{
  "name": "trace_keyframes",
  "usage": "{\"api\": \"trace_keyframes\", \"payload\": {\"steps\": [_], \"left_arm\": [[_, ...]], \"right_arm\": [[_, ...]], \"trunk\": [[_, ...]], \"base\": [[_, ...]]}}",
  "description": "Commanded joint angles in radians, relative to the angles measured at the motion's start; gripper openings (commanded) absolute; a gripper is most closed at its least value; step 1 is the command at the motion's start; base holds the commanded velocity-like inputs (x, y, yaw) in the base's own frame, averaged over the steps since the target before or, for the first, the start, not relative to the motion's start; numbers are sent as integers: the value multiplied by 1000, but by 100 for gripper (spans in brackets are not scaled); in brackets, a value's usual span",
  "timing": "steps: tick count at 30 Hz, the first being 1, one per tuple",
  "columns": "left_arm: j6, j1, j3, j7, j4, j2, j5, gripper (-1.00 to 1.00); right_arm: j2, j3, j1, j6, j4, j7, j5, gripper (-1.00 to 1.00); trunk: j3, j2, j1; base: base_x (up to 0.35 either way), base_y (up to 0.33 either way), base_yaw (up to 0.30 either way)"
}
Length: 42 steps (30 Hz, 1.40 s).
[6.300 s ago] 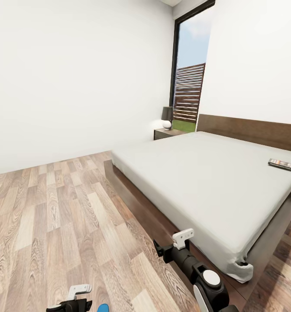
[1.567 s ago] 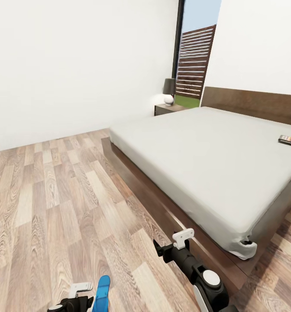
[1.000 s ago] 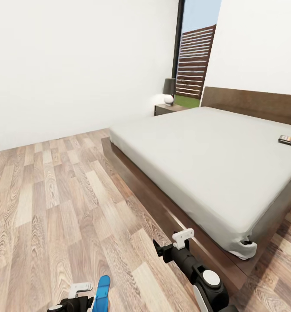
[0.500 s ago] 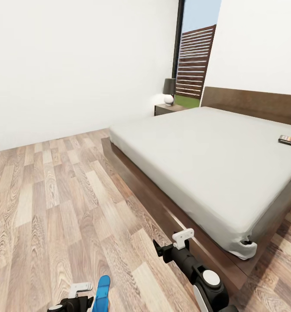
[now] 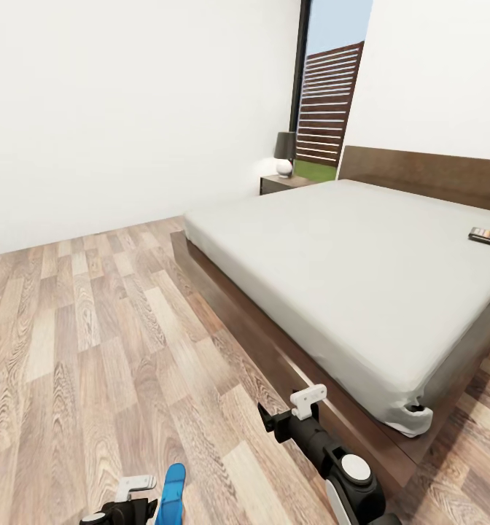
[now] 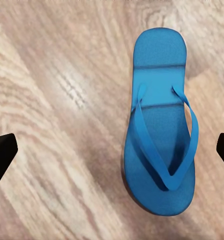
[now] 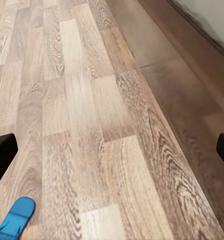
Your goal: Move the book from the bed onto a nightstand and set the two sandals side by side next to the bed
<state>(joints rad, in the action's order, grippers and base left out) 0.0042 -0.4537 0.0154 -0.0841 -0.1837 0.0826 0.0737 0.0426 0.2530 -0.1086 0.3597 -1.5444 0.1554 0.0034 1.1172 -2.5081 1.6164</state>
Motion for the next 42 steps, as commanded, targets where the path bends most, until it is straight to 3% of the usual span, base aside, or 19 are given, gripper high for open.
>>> {"api": "trace_keyframes", "payload": {"steps": [1, 23, 33, 42], "left_arm": [[0, 0, 1, -5, 0, 0, 8, 100], [0, 0, 1, -5, 0, 0, 6, 100], [0, 0, 1, -5, 1, 0, 6, 100], [-1, 0, 1, -5, 0, 0, 6, 100]], "right_arm": [[0, -1, 0, 6, -1, 4, 0, 100], [3, 3, 0, 6, 20, 4, 3, 100], [2, 78, 0, 9, 27, -4, 5, 100], [3, 102, 0, 11, 29, -6, 6, 100]], "trunk": [[1, 0, 0], [1, 0, 0], [1, 0, 0], [1, 0, 0]], "base": [[0, 0, 0], [0, 0, 0], [0, 0, 0], [0, 0, 0]]}}
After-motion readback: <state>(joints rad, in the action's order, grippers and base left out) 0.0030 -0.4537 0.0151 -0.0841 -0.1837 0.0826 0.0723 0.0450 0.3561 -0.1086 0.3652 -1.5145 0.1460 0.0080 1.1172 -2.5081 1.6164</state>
